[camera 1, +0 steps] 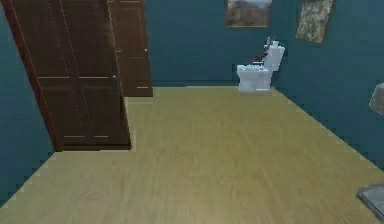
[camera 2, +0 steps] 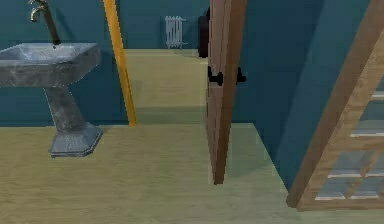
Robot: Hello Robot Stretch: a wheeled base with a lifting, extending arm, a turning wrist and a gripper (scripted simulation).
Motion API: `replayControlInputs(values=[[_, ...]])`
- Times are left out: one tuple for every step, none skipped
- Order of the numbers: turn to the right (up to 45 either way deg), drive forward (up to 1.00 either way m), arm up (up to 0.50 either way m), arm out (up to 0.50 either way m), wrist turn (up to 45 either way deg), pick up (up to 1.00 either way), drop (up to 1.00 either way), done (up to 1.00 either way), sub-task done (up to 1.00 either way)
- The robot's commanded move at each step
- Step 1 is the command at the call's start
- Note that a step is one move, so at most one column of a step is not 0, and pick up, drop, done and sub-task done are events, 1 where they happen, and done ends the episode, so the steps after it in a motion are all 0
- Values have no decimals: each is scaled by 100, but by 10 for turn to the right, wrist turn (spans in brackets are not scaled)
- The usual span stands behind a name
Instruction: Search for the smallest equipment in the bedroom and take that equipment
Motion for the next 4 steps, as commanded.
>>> replayControlInputs(values=[[-30,0,0,0,0,0,0,0,0],[0,100,0,0,0,0,0,0,0],[0,75,0,0,0,0,0,0,0],[0,65,0,0,0,0,0,0,0]])
